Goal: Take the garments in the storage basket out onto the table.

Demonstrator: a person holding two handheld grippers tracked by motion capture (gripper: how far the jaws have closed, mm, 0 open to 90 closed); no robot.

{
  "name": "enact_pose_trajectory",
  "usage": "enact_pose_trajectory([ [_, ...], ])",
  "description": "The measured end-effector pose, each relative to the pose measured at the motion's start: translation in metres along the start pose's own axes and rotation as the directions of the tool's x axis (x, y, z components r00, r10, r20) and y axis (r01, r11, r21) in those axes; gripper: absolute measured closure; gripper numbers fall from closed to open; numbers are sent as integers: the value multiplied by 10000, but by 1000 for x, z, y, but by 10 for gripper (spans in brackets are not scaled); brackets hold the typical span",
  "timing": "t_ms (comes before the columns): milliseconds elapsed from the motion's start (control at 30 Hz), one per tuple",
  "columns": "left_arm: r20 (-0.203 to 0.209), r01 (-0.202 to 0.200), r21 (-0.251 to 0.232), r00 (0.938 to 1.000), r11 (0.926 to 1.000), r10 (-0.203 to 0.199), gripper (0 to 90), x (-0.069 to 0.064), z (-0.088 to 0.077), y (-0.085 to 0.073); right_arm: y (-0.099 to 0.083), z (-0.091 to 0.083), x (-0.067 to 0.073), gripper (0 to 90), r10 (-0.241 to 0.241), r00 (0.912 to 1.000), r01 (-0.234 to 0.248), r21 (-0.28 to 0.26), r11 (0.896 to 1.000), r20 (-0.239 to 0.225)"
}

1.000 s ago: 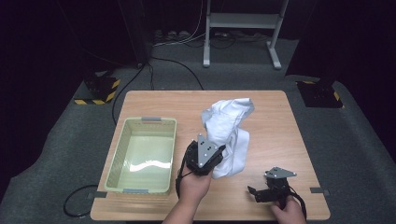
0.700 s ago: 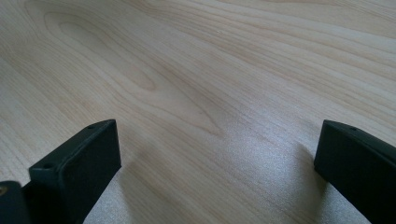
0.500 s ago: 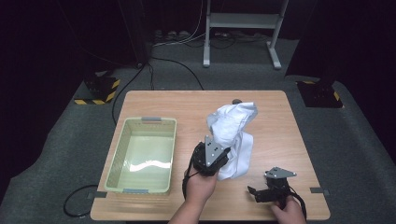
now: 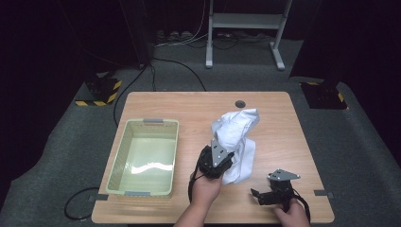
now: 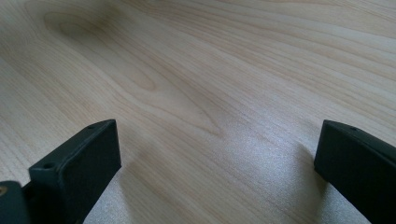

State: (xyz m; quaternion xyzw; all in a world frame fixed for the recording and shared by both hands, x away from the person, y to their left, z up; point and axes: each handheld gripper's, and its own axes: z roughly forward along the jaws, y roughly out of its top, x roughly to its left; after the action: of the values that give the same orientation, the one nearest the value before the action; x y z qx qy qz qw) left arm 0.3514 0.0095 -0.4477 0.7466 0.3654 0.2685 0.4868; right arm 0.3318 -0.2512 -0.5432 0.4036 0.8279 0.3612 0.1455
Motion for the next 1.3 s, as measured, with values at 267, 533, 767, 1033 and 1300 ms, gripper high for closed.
enact_pose_trajectory([
  [267, 18, 17, 466, 10000, 9989, -18, 646, 0, 14, -12, 0, 0, 0, 0, -3, 10000, 3, 0, 10000, 0],
  [533, 50, 69, 944, 10000, 9955, -74, 643, -1, 28, -23, 0, 0, 0, 0, 4, 10000, -4, 2, 10000, -5],
  [767, 100, 147, 1305, 9998, 9913, -161, 641, -2, 37, -33, 0, 0, 0, 0, -15, 10000, 15, -4, 10000, 10],
  [1033, 83, 5, 1784, 10000, 9840, -20, 639, -4, 48, -41, 0, 0, 0, 0, -6, 10000, 6, -3, 10000, 9],
  [1300, 104, 56, 2197, 9999, 9755, -81, 628, -3, 56, -49, 0, 0, 0, 0, -1, 10000, 1, -1, 10000, 9],
])
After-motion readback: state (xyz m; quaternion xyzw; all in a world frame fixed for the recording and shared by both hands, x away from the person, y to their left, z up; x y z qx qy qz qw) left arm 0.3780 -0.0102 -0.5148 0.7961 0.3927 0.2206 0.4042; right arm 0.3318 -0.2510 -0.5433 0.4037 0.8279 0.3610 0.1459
